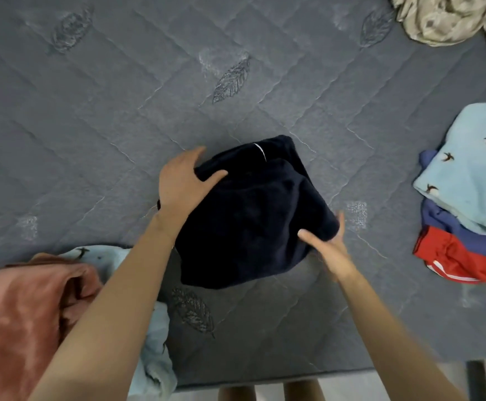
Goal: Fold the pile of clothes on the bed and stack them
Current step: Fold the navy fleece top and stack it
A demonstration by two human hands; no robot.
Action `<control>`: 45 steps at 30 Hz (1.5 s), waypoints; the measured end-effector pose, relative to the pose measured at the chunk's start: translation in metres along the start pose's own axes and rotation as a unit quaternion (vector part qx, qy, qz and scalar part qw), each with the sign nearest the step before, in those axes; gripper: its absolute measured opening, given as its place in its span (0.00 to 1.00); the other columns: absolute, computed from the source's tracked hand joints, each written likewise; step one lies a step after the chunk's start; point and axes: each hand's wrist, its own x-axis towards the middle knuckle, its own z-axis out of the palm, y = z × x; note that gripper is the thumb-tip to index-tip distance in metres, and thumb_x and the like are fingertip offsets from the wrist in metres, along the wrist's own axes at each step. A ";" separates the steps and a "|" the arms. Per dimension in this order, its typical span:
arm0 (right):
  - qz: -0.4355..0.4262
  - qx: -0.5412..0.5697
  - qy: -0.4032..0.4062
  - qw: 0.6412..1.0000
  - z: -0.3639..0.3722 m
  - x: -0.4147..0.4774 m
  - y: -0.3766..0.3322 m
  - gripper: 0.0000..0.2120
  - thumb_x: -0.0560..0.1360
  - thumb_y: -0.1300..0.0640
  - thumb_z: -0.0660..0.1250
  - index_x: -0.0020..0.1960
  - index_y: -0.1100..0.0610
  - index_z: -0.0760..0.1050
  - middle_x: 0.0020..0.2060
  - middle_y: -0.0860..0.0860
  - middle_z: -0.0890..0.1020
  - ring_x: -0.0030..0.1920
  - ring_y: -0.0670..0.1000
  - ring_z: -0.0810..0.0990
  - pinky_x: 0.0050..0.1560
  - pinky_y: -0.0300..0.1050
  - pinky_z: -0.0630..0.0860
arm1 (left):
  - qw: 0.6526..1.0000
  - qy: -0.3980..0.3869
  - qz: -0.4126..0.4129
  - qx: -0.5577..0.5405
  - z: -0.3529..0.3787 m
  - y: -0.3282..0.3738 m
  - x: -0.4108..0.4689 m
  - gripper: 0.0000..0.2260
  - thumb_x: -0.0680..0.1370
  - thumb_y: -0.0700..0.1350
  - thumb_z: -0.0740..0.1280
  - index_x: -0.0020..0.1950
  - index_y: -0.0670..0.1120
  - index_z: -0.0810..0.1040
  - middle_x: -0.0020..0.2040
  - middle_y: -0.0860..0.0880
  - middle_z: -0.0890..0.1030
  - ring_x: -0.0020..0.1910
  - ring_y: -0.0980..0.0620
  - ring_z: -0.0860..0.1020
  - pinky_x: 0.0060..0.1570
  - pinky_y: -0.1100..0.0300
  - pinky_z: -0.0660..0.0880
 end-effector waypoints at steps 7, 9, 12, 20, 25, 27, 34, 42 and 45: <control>-0.148 -0.204 -0.032 0.967 0.019 0.052 -0.076 0.61 0.58 0.34 0.78 0.78 0.39 0.42 0.78 0.40 0.50 0.77 0.43 0.52 0.71 0.42 0.55 | 0.866 -0.033 -0.336 -0.370 0.011 -0.034 -0.077 0.44 0.72 0.65 0.66 0.80 0.52 0.48 0.78 0.47 0.60 0.74 0.50 0.62 0.72 0.56 0.61; -0.073 -0.205 -0.095 0.971 0.028 0.066 -0.079 0.61 0.60 0.37 0.79 0.78 0.40 0.40 0.78 0.44 0.53 0.76 0.46 0.58 0.67 0.41 0.59 | 0.834 -0.081 -0.379 -0.393 0.019 -0.039 -0.095 0.47 0.66 0.71 0.62 0.79 0.55 0.47 0.77 0.48 0.62 0.73 0.48 0.64 0.67 0.58 0.64; -0.009 -0.185 -0.123 0.975 0.033 0.072 -0.067 0.60 0.59 0.35 0.78 0.78 0.39 0.42 0.74 0.43 0.65 0.70 0.48 0.69 0.66 0.45 0.68 | 0.797 -0.101 -0.402 -0.439 0.028 -0.045 -0.110 0.51 0.61 0.73 0.66 0.79 0.55 0.53 0.74 0.49 0.66 0.68 0.50 0.69 0.64 0.56 0.68; 0.041 -0.133 -0.209 0.968 0.024 0.048 -0.062 0.43 0.57 0.34 0.80 0.68 0.44 0.70 0.57 0.43 0.82 0.56 0.45 0.82 0.60 0.46 0.76 | 0.760 -0.135 -0.372 -0.516 0.010 -0.026 -0.124 0.50 0.58 0.70 0.76 0.76 0.53 0.64 0.68 0.53 0.75 0.65 0.53 0.74 0.67 0.53 0.70; 0.035 -0.085 -0.203 0.975 0.026 -0.010 -0.086 0.29 0.64 0.40 0.78 0.62 0.45 0.76 0.55 0.46 0.84 0.53 0.47 0.84 0.46 0.38 0.80 | 0.732 -0.039 -0.397 -0.552 -0.032 0.012 -0.138 0.43 0.59 0.65 0.78 0.70 0.50 0.72 0.60 0.53 0.80 0.58 0.53 0.79 0.54 0.58 0.78; 0.016 -0.060 -0.187 0.980 0.030 -0.042 -0.102 0.25 0.68 0.44 0.76 0.62 0.48 0.76 0.54 0.48 0.85 0.52 0.48 0.84 0.42 0.37 0.80 | 0.728 -0.001 -0.406 -0.553 -0.055 0.030 -0.146 0.38 0.61 0.64 0.77 0.67 0.52 0.73 0.58 0.54 0.81 0.55 0.54 0.80 0.47 0.62 0.77; -0.030 -0.054 -0.158 0.986 0.060 -0.135 -0.139 0.16 0.70 0.46 0.75 0.56 0.49 0.80 0.51 0.48 0.86 0.50 0.48 0.85 0.40 0.37 0.80 | 0.713 0.095 -0.407 -0.563 -0.138 0.039 -0.175 0.24 0.68 0.57 0.77 0.60 0.50 0.78 0.52 0.53 0.84 0.51 0.52 0.82 0.48 0.59 0.78; -0.056 0.003 -0.125 0.991 0.152 -0.216 -0.127 0.19 0.69 0.47 0.76 0.57 0.54 0.81 0.49 0.52 0.86 0.48 0.51 0.86 0.36 0.40 0.80 | 0.720 0.121 -0.367 -0.576 -0.229 -0.021 -0.219 0.17 0.66 0.56 0.78 0.50 0.49 0.82 0.44 0.55 0.86 0.43 0.56 0.84 0.43 0.61 0.79; -0.062 0.041 -0.126 0.989 0.200 -0.252 -0.111 0.18 0.69 0.47 0.76 0.55 0.53 0.81 0.49 0.52 0.86 0.49 0.52 0.85 0.38 0.41 0.81 | 0.753 0.136 -0.353 -0.538 -0.274 -0.060 -0.239 0.18 0.64 0.60 0.77 0.46 0.51 0.81 0.40 0.59 0.85 0.39 0.60 0.83 0.35 0.67 0.77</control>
